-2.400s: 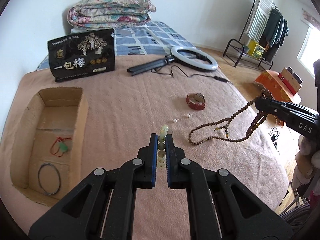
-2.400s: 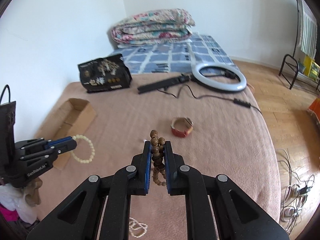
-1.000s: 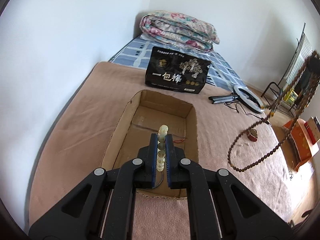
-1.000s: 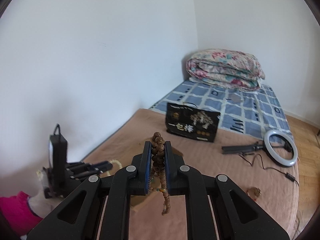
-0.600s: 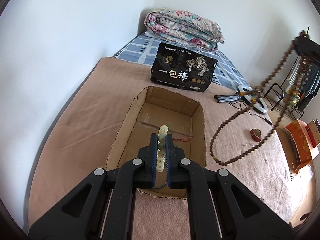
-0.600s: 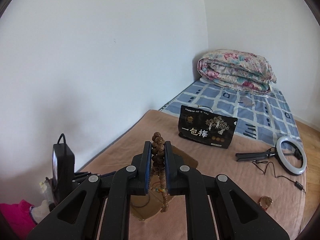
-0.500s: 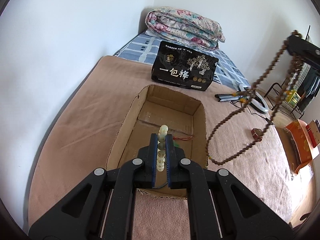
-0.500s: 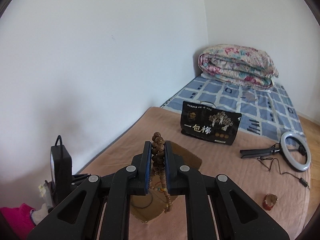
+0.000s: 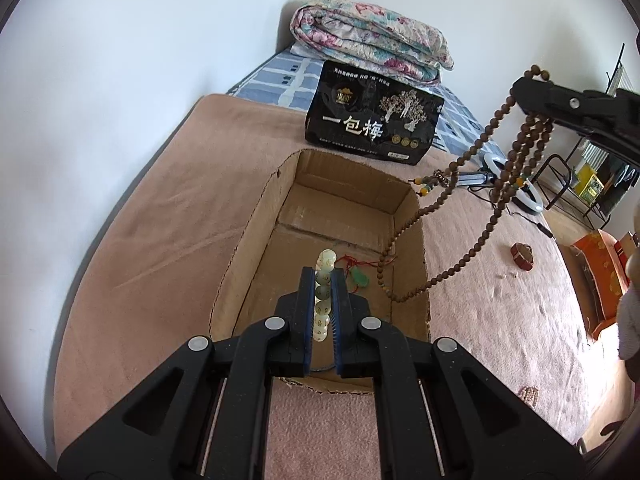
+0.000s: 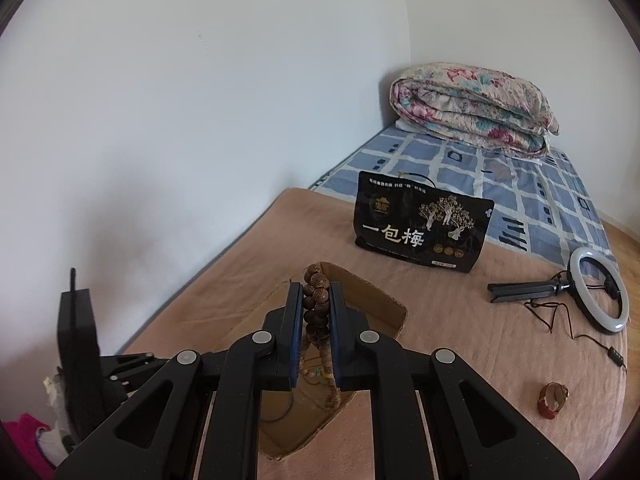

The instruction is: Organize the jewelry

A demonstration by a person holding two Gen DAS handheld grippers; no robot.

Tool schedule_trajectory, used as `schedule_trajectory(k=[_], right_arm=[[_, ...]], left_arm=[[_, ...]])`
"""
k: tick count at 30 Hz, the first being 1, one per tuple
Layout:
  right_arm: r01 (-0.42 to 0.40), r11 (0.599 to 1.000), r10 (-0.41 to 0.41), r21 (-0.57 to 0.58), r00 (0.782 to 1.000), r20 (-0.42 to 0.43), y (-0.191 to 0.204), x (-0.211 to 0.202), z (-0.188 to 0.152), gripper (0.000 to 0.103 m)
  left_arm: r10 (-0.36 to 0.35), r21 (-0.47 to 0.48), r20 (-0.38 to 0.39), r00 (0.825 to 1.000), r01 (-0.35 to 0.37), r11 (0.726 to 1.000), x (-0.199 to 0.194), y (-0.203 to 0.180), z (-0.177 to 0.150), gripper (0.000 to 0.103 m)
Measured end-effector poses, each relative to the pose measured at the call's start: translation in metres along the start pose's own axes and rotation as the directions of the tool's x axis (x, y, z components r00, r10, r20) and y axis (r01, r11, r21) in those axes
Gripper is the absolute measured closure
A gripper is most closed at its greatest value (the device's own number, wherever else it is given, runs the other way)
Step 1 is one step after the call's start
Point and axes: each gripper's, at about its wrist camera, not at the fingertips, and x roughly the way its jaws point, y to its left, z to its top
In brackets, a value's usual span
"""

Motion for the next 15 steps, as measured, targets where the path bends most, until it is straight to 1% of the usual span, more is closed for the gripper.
schedule_trajectory(k=[8,15], right_arm=[[0.011,1.0,-0.01,0.02,0.999,-0.038,-0.006,0.027,-0.011,0.093],[0.012,0.999,-0.009,0.032,0.997,-0.074,-0.008,0.044,-0.024,0.093]], left_arm=[[-0.005,-0.036,-0.036,0.999,0.004,0.999,0.009,0.008,-0.003,0.098],[-0.001,-0.026,-0.064,0.998,-0.001,1.0,0.016,0.007,-0.008,0.098]])
